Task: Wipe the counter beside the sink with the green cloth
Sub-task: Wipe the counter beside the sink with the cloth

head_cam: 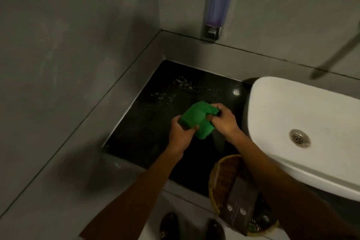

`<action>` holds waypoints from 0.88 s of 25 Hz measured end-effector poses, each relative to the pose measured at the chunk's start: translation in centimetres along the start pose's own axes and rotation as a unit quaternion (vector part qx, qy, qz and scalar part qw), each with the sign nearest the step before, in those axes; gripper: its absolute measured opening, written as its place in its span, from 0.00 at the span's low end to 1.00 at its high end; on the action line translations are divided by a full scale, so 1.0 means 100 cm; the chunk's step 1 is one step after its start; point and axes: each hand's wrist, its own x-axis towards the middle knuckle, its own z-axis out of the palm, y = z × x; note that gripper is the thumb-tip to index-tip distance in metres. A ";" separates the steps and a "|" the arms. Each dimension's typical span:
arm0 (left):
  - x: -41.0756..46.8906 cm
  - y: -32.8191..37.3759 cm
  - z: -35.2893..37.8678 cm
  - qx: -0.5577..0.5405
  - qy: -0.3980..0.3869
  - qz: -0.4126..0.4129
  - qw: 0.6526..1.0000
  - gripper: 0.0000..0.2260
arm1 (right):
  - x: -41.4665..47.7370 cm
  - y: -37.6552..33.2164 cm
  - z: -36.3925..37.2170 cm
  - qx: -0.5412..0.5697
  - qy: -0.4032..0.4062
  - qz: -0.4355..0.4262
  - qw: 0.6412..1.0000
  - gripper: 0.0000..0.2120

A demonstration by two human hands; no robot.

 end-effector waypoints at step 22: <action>0.056 -0.074 -0.152 0.549 0.223 0.140 0.794 0.33 | 0.072 0.012 0.178 -0.431 -0.080 -0.263 0.860 0.34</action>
